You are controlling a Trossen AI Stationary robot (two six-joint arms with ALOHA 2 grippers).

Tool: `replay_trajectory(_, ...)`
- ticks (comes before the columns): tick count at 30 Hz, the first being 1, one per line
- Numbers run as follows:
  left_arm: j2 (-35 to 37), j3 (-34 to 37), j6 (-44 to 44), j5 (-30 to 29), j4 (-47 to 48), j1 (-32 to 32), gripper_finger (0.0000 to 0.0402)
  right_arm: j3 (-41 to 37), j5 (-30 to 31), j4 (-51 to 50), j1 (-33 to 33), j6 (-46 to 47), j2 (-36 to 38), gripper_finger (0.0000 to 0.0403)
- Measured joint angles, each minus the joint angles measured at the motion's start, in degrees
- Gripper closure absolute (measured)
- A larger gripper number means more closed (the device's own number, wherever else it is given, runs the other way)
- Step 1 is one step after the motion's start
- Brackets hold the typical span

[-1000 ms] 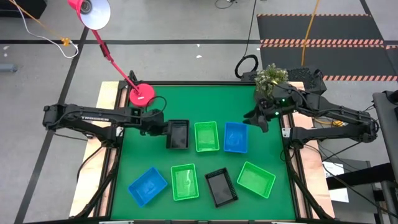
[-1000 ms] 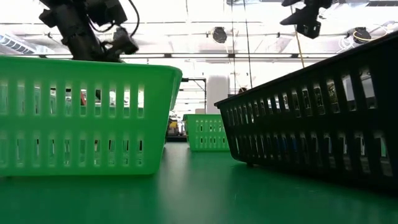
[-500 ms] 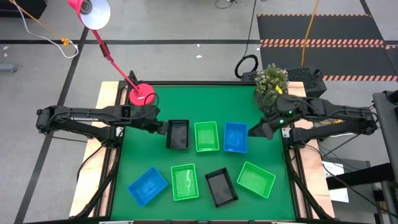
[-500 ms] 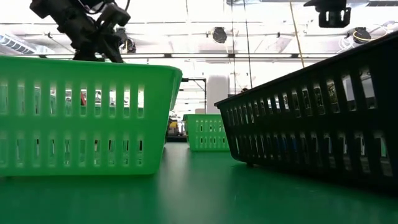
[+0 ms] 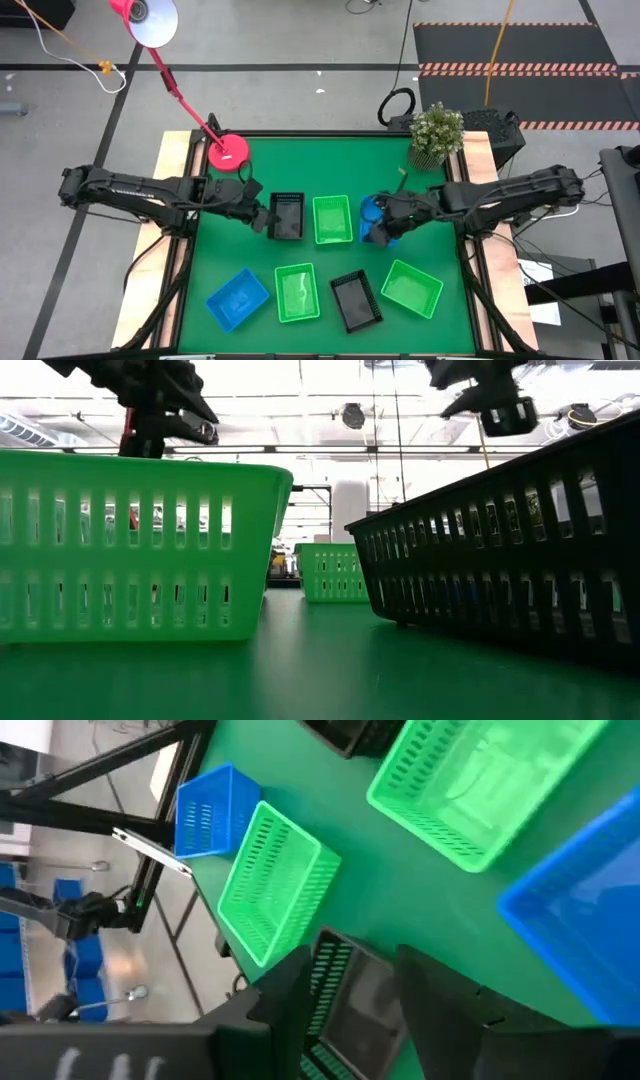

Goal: Stack baskets by color
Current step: Stack the bottom right green bin on the top green bin

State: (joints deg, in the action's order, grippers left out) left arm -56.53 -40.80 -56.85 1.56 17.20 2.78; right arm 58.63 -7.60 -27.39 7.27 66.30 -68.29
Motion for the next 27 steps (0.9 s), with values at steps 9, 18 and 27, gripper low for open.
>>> replay_trajectory(9, 0.0, 0.0, -0.2, -1.8, -0.2, 9.6, 0.0286, 3.8, -2.9, -8.5, 6.9, 1.3, -3.5, 0.0308)
replay_trajectory(18, 0.0, 0.0, -0.2, -2.3, 2.8, 12.4, 0.0286, 3.9, -3.1, -28.7, 20.3, 6.4, -1.6, 0.0293)
replay_trajectory(27, 0.0, 0.0, 1.9, -4.6, 2.7, 12.0, 0.0286, 3.1, 7.7, -35.2, 27.3, -4.7, -1.6, 0.0216)
